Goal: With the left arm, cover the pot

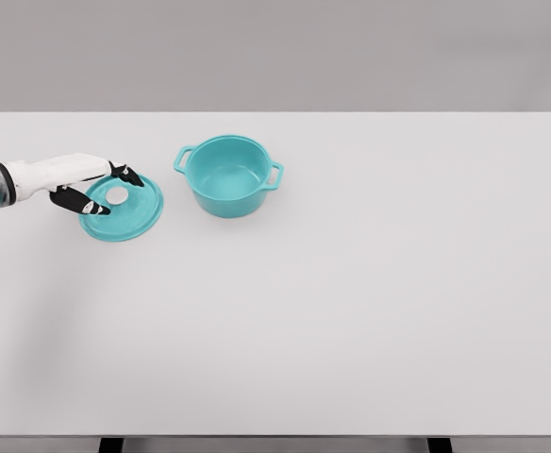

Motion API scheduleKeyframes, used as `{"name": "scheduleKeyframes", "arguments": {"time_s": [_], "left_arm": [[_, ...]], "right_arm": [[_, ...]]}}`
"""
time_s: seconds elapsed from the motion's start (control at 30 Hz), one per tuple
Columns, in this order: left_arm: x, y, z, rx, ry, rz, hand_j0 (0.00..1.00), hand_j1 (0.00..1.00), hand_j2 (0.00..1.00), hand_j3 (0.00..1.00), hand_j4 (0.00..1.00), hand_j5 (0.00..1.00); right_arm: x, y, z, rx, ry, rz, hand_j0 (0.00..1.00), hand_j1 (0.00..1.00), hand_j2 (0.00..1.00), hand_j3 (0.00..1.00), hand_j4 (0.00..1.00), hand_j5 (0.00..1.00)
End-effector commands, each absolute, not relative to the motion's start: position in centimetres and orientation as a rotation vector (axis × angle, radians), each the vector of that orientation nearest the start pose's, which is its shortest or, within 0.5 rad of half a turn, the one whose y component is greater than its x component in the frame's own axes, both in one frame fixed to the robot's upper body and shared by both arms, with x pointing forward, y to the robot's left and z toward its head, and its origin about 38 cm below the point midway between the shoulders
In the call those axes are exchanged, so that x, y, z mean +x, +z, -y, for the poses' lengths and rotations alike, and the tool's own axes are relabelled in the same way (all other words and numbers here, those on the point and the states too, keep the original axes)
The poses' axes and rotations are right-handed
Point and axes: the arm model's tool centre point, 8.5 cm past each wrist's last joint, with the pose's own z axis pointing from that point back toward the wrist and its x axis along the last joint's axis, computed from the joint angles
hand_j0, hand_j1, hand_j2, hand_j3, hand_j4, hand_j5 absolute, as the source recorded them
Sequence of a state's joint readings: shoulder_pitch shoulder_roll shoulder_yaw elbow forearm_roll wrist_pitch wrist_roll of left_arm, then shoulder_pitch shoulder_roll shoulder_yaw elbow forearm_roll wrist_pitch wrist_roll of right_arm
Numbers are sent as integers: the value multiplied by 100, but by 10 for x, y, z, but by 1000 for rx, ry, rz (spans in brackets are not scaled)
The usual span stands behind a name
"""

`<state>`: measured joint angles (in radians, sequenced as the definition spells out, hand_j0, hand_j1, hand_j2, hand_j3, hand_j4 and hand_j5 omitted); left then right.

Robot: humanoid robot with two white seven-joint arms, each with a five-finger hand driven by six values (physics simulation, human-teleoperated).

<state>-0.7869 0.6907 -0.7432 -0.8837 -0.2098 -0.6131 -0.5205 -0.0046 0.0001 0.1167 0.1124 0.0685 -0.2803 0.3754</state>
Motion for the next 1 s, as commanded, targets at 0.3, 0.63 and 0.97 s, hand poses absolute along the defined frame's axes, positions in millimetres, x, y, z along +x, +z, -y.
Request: {"name": "scheduleKeyframes", "arguments": {"time_s": [0.3, 0.63, 0.97], "left_arm": [[492, 150, -360, 281, -1714, 1257, 75, 75, 75, 75, 75, 75], [492, 149, -363, 293, -1720, 1247, 75, 75, 75, 75, 75, 75], [491, 145, -367, 292, -1710, 1233, 69, 69, 69, 69, 69, 69]], "right_arm": [[-13, -254, 239, 310, 220, 126, 100, 100, 100, 100, 100, 100], [-13, -254, 239, 310, 220, 126, 100, 100, 100, 100, 100, 100], [-13, -254, 239, 310, 220, 126, 100, 100, 100, 100, 100, 100]]}}
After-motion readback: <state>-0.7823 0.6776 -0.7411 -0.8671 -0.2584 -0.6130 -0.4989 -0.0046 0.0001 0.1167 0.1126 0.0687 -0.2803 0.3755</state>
